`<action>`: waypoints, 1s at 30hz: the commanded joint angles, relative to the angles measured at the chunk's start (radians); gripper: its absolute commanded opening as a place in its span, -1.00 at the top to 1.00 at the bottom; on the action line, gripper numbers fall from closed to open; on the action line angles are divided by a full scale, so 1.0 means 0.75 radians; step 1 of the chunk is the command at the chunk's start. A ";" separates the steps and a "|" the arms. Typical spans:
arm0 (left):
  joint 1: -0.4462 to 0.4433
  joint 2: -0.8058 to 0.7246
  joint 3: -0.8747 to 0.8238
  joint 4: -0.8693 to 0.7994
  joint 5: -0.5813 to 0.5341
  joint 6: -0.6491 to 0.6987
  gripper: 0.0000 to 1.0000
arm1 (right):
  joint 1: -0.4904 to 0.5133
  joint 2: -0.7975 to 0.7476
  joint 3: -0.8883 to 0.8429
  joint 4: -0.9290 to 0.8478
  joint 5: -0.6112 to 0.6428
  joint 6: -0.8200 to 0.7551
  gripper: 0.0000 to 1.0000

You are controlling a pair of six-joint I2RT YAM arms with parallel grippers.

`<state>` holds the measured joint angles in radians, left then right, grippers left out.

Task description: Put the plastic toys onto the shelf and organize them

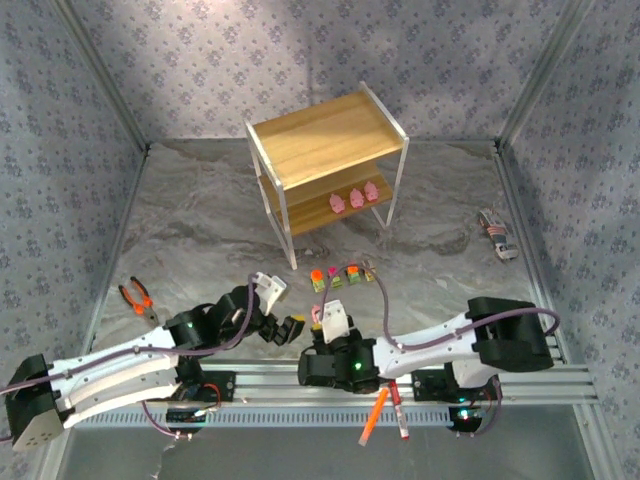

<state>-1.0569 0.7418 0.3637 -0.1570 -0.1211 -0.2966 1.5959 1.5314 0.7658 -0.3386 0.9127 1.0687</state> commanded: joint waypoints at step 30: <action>-0.008 -0.053 0.042 -0.057 -0.134 -0.001 -0.99 | -0.176 0.196 0.024 0.221 -0.256 0.076 0.09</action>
<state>-1.0569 0.7132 0.3637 -0.1852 -0.2077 -0.2970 1.4723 1.6566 0.7887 -0.1818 0.7300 1.1107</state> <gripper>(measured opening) 0.993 0.459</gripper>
